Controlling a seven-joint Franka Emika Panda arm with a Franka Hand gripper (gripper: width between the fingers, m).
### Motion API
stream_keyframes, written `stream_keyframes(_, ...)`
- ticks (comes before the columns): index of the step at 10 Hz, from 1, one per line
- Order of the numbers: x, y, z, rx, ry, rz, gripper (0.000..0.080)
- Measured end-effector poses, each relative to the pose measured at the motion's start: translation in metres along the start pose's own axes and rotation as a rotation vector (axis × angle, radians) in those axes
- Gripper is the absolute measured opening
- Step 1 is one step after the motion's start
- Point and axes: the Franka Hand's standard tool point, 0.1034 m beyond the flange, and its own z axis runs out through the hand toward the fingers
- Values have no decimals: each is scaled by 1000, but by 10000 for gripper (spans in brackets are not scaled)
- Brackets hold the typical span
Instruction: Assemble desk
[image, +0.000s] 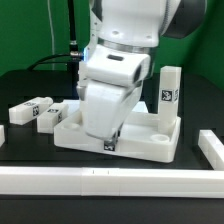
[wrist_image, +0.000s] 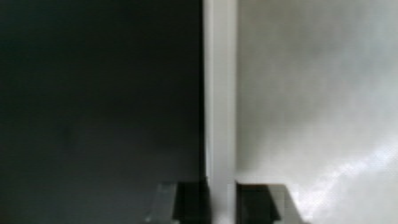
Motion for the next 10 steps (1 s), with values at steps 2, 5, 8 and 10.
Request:
stream_keyframes(2, -1, 4, 0, 1, -5, -111, 60)
stream_keyframes(5, -5, 5, 1, -1, -22, -165, 59)
stream_keyframes(8, 25, 18, -4, 3, -14, -191, 59)
stream_keyframes(10, 36, 37, -6, 19, -19, -198, 59)
